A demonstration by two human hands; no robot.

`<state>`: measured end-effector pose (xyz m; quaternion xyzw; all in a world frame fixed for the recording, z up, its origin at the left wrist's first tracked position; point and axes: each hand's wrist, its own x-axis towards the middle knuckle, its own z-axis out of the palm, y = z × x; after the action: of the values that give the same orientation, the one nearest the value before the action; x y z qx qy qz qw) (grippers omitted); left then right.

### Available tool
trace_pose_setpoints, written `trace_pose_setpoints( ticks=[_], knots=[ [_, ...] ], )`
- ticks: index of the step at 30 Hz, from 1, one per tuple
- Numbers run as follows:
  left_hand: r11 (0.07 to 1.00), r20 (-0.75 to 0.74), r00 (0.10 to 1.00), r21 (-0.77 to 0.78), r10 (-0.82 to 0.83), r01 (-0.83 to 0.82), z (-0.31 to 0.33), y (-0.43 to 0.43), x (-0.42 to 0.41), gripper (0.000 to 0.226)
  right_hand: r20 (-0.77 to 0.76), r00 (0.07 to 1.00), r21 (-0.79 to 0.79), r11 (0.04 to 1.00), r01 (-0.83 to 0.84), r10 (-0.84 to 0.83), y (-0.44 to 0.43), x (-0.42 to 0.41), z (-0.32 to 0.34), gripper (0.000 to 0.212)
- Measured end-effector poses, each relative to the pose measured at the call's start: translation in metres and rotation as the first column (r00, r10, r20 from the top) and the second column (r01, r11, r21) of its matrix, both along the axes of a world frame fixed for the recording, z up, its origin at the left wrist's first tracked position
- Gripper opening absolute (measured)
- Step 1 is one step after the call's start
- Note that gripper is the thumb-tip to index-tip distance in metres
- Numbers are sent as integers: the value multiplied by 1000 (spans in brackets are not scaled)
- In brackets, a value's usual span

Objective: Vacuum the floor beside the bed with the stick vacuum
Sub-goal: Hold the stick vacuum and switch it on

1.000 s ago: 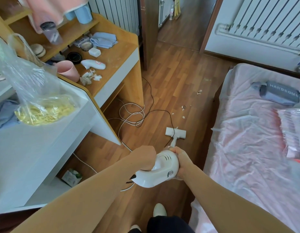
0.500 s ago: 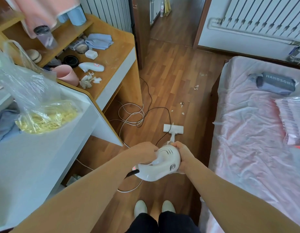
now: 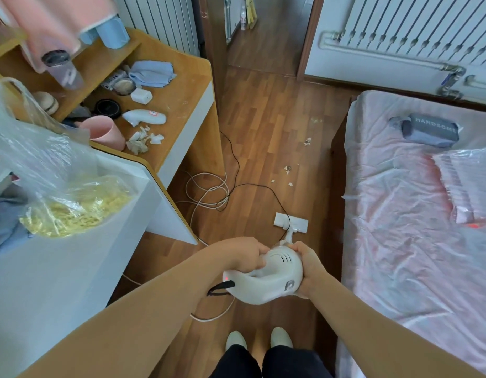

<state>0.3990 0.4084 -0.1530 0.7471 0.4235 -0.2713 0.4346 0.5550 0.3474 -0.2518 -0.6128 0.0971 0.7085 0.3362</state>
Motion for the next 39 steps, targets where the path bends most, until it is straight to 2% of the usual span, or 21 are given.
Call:
trace_pose_setpoints(
  ticks=[7, 12, 15, 18, 20, 22, 27, 30, 39],
  knots=[
    [992, 21, 992, -7, 127, -127, -14, 4, -3, 36, 61, 990, -7, 992, -123, 123, 29, 0, 0, 25],
    [967, -15, 967, 35, 253, -253, -13, 10, -7, 36, 33, 961, -14, 961, -275, 275, 57, -6, 8, 23],
    [953, -27, 955, 74, 297, -294, -5, 18, -3, 36, 19, 957, -2, 957, -291, 291, 68, -7, 9, 19],
    [952, -57, 954, 96, 296, -290, 5, 29, 4, 38, 7, 964, 16, 964, -265, 265, 75, -2, 9, 17],
    [949, -69, 946, 24, 317, -316, 9, 38, 11, 39, 0, 970, 11, 970, -244, 244, 77, 7, 12, 12],
    [949, -78, 947, -29, 312, -315, 12, 44, 20, 41, -13, 974, -6, 974, -226, 226, 79, 19, 15, 15],
    [960, -46, 961, -59, 273, -275, 12, 49, 44, 39, -24, 981, -77, 978, -195, 193, 80, 51, 21, 23],
    [962, -50, 965, -80, 258, -262, 16, 53, 60, 39, -22, 981, -73, 979, -192, 191, 83, 67, 20, 17],
    [980, -81, 978, -38, 192, -195, 42, 76, 83, 38, 37, 976, -15, 976, -216, 216, 98, 86, 31, 14]
  ],
)
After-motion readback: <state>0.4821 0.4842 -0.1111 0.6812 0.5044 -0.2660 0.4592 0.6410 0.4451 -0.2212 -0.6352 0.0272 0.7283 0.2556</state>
